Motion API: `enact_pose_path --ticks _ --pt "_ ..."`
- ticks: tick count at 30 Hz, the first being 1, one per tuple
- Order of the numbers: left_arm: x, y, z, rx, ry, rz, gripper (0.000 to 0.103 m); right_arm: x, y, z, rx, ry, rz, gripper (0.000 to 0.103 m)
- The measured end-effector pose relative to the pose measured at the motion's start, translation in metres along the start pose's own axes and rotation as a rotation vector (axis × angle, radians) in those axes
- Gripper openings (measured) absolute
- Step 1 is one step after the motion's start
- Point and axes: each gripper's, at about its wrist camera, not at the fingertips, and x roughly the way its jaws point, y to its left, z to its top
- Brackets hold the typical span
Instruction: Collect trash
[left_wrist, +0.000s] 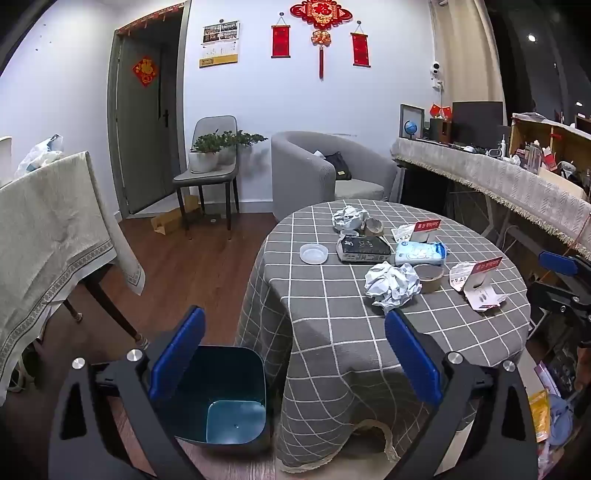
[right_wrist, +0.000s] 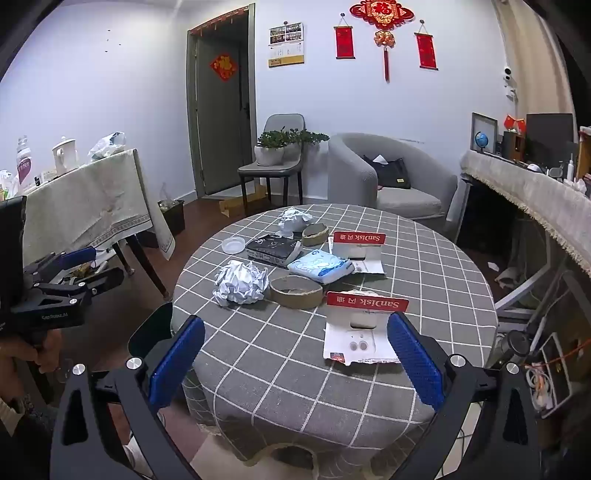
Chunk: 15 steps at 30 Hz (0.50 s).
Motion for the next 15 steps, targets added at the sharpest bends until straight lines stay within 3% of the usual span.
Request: enact_pose_path --ticks 15 --pt "-0.003 0.009 0.001 -0.013 0.003 -0.015 0.099 0.001 0.001 0.000 0.006 -0.002 0.003 0.100"
